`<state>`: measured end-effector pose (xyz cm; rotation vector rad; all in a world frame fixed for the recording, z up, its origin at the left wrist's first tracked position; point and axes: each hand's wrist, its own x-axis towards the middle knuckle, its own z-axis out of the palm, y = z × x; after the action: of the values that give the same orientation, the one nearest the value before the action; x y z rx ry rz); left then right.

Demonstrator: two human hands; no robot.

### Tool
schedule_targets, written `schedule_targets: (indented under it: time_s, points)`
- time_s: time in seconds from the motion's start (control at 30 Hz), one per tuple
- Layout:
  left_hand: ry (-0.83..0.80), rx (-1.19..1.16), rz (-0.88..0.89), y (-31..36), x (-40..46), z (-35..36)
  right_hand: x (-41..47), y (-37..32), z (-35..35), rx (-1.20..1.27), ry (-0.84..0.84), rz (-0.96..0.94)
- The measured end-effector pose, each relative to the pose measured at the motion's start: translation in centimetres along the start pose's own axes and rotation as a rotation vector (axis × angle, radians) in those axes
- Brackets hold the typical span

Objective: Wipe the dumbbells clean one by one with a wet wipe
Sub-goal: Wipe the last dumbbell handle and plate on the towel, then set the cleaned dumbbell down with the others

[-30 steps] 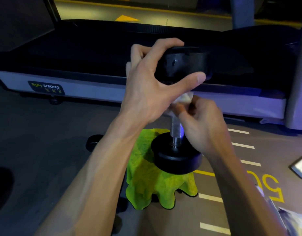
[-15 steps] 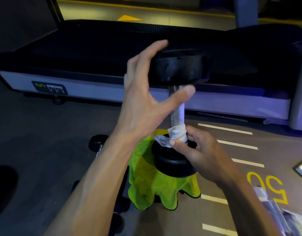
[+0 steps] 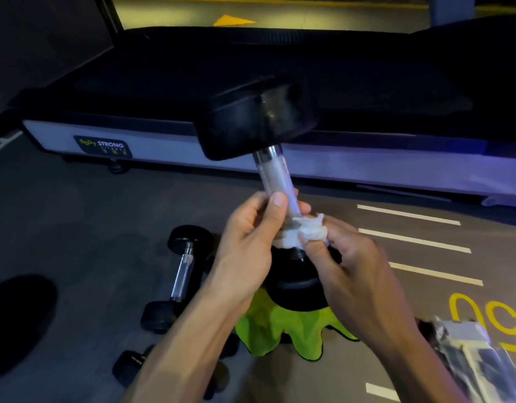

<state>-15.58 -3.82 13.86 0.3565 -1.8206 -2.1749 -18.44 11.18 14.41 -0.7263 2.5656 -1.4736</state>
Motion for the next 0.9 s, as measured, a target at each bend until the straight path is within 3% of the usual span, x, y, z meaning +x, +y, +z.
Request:
schedule_targets:
  time_s: [0.2,0.37,0.53,0.7,0.9]
  points:
    - [0.148,-0.195,-0.122,-0.5,-1.6,-3.7,-0.6,-0.8,0.2,0.308,0.063,-0.018]
    - [0.342,-0.186,-0.222,-0.7,-3.9,-9.1,-1.1,-1.7,3.4,0.331,0.008,-0.022]
    - [0.539,0.076,-0.334,-3.3,-6.5,-19.1,-2.7,-1.8,7.3,0.505,-0.222,0.083]
    - [0.467,0.491,-0.285,-3.7,-12.3,-26.8,-4.0,-0.2,9.6,0.527,-0.308,0.076]
    - [0.412,0.907,-0.496,-7.1,-15.3,-33.4,-4.3,0.7,13.9,0.57,-0.455,0.216]
